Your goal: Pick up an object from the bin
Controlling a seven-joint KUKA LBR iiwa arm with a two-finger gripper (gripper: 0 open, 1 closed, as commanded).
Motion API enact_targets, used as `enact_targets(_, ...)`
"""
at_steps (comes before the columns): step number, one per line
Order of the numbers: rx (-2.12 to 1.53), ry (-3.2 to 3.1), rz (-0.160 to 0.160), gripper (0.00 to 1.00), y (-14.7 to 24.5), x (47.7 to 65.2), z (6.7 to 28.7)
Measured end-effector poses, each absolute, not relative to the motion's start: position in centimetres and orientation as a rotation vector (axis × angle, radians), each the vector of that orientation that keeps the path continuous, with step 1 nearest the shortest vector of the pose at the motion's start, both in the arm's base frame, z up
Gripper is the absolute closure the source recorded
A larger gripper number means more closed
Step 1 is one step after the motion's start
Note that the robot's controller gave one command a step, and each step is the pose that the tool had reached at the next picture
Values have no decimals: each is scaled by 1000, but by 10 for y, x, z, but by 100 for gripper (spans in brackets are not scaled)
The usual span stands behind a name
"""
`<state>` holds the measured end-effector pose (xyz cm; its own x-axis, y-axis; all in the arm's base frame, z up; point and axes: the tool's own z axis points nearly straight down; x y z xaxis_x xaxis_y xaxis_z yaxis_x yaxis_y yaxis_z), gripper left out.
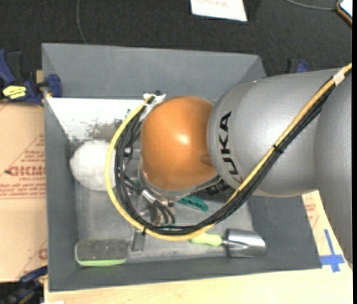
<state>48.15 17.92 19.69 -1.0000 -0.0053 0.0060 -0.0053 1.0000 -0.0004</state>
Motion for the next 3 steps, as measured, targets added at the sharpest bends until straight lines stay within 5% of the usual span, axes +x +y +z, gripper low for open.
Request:
enact_targets(1, -2, -3143, -2, 0, 178, 483, 201)
enact_targets(2, -190, -3146, -8, 0, 215, 478, 71)
enact_targets(3, 80, -3156, -6, 0, 206, 614, 117)
